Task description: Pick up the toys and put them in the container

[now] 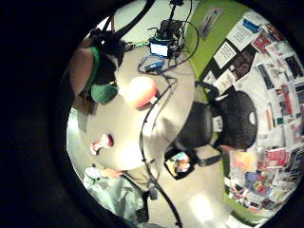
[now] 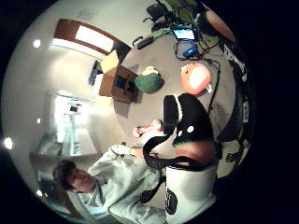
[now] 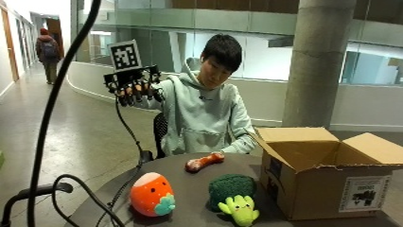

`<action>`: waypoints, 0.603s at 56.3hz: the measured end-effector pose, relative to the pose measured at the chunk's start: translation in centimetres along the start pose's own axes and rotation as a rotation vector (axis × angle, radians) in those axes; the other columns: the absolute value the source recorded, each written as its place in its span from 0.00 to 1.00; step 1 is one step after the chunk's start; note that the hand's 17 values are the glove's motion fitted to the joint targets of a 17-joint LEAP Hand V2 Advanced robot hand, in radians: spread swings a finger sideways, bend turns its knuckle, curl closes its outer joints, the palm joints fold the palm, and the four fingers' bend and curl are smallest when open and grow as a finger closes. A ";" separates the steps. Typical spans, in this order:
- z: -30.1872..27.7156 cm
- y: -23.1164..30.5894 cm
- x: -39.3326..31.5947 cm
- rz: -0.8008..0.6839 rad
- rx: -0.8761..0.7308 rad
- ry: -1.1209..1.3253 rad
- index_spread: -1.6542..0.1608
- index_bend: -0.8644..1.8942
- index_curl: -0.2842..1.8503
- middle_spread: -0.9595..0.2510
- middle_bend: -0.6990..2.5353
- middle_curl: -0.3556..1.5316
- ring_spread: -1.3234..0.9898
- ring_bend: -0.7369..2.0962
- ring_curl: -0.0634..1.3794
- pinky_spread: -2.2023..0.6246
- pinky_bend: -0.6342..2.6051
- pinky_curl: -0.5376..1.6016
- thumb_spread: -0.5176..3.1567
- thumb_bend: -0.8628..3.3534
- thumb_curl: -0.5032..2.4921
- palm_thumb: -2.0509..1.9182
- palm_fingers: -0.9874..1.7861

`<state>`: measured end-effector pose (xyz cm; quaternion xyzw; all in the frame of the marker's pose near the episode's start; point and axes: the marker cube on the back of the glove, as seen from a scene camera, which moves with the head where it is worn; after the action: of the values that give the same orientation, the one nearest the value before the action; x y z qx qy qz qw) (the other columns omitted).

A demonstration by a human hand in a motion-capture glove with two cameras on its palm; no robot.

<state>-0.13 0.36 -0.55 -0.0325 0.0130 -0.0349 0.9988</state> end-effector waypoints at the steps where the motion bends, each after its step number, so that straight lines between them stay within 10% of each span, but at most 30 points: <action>1: -0.1 0.0 -0.1 0.003 -0.012 0.008 0.86 0.36 0.14 0.78 0.27 0.20 0.55 0.40 0.08 0.76 0.37 0.30 0.26 0.24 0.18 0.56 0.55; 14: -0.3 -1.7 -2.6 -0.018 -0.077 0.164 0.78 0.36 0.20 0.77 0.26 0.23 0.54 0.37 0.13 0.76 0.42 0.38 0.47 0.24 0.20 0.55 0.33; 34: -0.8 -4.2 -5.6 0.045 -0.128 0.259 0.77 0.35 0.21 0.77 0.26 0.27 0.55 0.33 0.16 0.77 0.42 0.39 0.51 0.22 0.22 0.52 0.27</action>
<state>-5.99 -3.46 -0.99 -0.0912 0.1446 -0.0157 0.9852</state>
